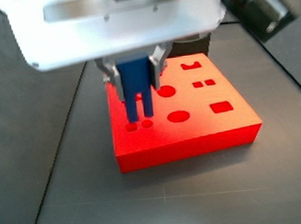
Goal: Pick up the square-circle object. Move up. Rotate the square-circle object. Place the square-circle object on the fixture. Regrasp the square-circle object. Move to above the board. Insert the square-circle object.
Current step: Insert the square-circle object.
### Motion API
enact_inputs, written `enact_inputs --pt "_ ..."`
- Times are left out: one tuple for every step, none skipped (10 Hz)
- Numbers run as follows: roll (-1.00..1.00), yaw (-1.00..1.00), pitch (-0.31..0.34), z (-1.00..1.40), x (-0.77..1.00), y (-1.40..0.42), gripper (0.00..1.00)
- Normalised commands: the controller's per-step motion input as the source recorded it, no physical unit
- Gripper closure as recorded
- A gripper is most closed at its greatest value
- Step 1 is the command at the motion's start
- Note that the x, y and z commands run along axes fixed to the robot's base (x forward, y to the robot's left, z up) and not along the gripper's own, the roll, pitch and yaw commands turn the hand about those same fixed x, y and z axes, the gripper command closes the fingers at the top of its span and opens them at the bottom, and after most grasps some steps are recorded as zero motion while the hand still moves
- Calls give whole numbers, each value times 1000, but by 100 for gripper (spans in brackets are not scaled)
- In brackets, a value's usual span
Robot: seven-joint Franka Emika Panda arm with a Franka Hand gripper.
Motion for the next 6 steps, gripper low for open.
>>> enact_inputs --pt "0 -134 -87 -271 -37 -11 100" --pt "0 -286 -53 -194 0 0 100" --pt "0 -323 -9 -126 0 0 100" --pt "0 -389 0 -91 0 0 100" --pt "3 -257 0 -74 0 0 100" --pt "7 0 -7 -126 0 0 100"
